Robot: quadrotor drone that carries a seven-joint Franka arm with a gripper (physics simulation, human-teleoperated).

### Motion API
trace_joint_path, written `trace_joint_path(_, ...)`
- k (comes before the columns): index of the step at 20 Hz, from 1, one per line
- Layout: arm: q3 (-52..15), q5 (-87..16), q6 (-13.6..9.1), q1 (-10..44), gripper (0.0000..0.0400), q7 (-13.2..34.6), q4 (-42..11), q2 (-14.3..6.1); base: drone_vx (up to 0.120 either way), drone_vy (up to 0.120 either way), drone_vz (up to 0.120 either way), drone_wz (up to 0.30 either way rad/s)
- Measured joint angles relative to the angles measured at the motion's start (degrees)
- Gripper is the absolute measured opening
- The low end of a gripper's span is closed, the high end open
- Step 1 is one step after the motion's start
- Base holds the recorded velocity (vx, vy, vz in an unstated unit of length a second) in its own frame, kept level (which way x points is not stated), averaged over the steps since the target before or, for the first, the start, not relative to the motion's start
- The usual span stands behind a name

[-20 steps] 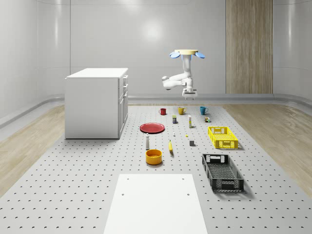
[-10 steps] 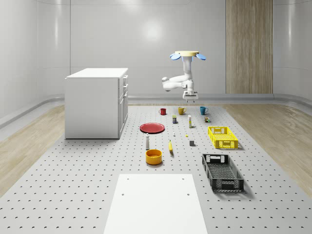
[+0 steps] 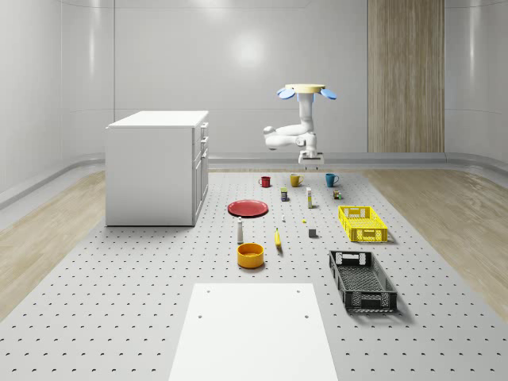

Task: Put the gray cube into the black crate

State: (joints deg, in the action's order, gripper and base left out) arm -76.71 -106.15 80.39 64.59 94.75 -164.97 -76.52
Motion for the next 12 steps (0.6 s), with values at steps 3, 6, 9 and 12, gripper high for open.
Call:
trace_joint_path(3,-0.12,0.26,0.54,0.15,0.04,0.13,0.03,-0.58,0.12,0.0,-0.12,0.0)
trace_joint_path(6,-0.24,0.51,1.06,0.29,0.04,0.26,0.06,-1.14,0.12,0.0,-0.12,0.0)
trace_joint_path(9,-0.35,0.76,1.56,0.43,0.04,0.38,0.09,-1.68,0.12,0.0,-0.12,0.0)
trace_joint_path(12,-0.46,0.99,2.05,0.56,0.04,0.5,0.12,-2.2,0.12,0.0,-0.12,0.0)
